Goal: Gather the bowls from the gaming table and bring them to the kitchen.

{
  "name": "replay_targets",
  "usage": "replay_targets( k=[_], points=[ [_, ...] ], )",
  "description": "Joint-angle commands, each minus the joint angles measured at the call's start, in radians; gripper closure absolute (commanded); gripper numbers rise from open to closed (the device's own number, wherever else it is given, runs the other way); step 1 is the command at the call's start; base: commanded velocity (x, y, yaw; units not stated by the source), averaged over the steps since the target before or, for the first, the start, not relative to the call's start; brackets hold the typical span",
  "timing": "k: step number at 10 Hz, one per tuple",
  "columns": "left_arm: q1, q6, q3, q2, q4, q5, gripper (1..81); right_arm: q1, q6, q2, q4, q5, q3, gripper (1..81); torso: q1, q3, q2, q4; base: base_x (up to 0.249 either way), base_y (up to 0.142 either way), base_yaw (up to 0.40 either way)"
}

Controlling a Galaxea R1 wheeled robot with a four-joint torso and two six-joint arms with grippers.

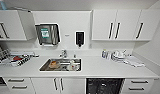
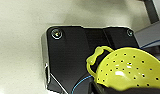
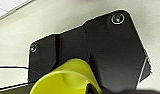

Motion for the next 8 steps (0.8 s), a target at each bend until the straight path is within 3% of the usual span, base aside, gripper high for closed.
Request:
replay_targets(
  k=[1,7,8],
  points=[
    [-0.033,0.005,-0.009,-0.02,0.005,0.03,81.1,0.043,0.003,-0.003,-0.001,-0.035,0.0,81.1,0.0,0.0,0.0,0.0,0.105,0.0,0.0],
    [-0.03,0.002,-0.004,-0.024,0.004,0.004,81.1,0.029,0.005,-0.062,0.002,-0.033,0.047,81.1,0.0,0.0,0.0,0.0,0.011,0.0,0.0],
    [-0.032,-0.006,-0.004,-0.032,0.002,-0.02,81.1,0.029,0.003,-0.071,0.002,-0.033,0.061,81.1,0.0,-0.028,0.0,0.0,0.0,0.0,0.0]
  ],
)
